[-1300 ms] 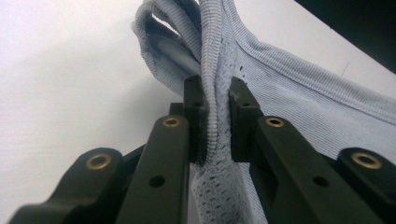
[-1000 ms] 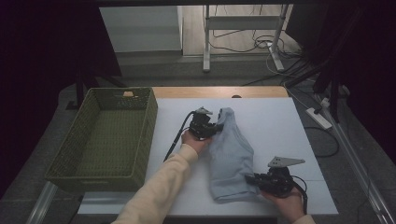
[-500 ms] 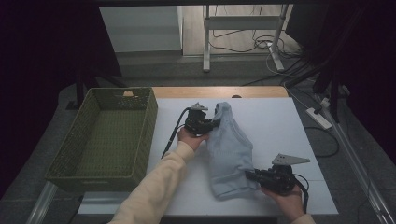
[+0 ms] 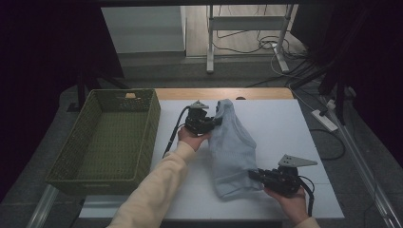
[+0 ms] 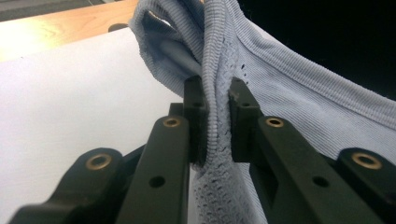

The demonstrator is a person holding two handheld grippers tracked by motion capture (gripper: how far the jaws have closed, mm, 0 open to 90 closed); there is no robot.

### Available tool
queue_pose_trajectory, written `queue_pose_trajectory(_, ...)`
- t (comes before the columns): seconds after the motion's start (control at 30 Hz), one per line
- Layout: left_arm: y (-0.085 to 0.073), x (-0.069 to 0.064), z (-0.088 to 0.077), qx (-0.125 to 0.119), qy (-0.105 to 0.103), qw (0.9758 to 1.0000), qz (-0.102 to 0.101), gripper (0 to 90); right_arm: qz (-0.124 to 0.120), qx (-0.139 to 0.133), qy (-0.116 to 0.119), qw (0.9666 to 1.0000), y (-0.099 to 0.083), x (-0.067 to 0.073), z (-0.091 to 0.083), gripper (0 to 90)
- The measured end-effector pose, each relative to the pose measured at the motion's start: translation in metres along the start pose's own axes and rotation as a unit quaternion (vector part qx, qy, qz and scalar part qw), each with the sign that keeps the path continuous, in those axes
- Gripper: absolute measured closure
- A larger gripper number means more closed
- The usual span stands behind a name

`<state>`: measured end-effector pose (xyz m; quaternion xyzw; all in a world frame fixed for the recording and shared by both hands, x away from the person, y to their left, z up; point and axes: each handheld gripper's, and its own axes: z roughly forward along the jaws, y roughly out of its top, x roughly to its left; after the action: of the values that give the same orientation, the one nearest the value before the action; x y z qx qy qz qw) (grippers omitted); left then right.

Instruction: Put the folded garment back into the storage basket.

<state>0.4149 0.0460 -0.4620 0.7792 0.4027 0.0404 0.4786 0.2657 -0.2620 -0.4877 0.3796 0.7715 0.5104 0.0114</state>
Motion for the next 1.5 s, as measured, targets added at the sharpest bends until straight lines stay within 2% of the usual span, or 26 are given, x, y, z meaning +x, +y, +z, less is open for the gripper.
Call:
queue_pose_trajectory(0.67,0.011,-0.002,-0.025,-0.022,0.014,0.9996,0.009,79.7,-0.01,-0.03,-0.005,0.9995,0.009,0.006,0.004,77.0)
queue_pose_trajectory(1.5,0.022,-0.001,-0.052,-0.04,0.031,0.9986,0.012,79.7,-0.019,-0.052,0.016,0.9983,0.025,0.016,0.014,77.0)
